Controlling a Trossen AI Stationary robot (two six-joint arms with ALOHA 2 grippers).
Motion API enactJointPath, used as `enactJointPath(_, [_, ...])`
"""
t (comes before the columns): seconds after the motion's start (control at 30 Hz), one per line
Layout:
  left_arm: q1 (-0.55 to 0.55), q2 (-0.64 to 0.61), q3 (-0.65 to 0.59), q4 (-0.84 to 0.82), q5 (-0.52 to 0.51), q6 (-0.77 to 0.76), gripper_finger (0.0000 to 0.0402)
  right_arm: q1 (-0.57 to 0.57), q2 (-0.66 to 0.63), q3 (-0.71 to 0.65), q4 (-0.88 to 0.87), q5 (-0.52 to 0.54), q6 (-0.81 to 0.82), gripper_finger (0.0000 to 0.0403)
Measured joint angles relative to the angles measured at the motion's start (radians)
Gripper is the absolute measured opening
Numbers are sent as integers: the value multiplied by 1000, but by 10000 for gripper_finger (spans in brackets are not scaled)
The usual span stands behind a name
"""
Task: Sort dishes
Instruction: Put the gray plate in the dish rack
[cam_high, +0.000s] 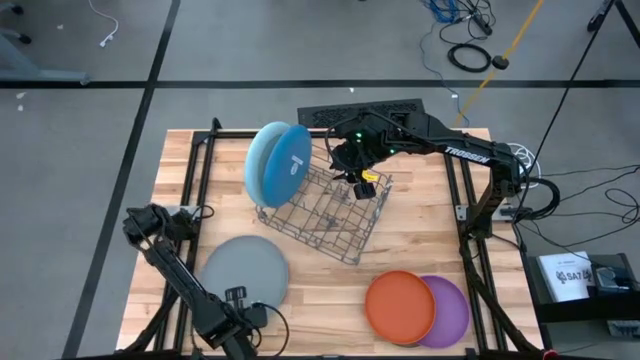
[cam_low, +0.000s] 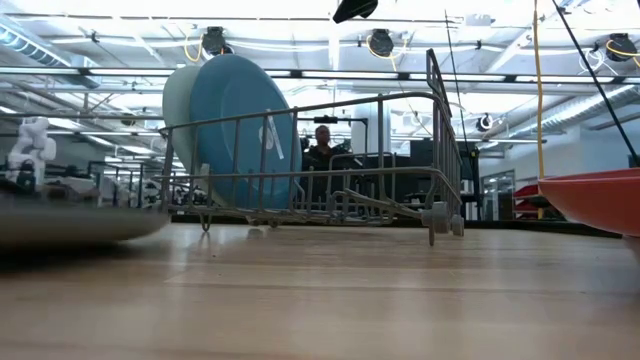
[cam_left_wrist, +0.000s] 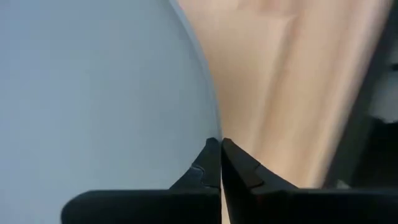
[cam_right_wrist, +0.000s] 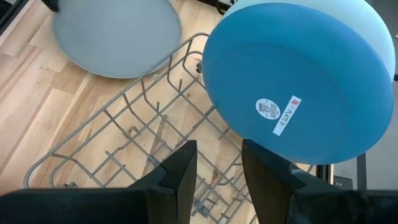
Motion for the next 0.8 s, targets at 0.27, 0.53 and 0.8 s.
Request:
enactJointPath(0.27, [0,-131,37,-57,-147,4,0,0,0,0,0,0,0,121])
enactJointPath(0.53, [8,-166,33,-41,-260,11,0,0,0,0,0,0,0,121])
enactJointPath(0.8, [38,-76,18,-42,-273,11,1,0,0,0,0,-1,-1,121])
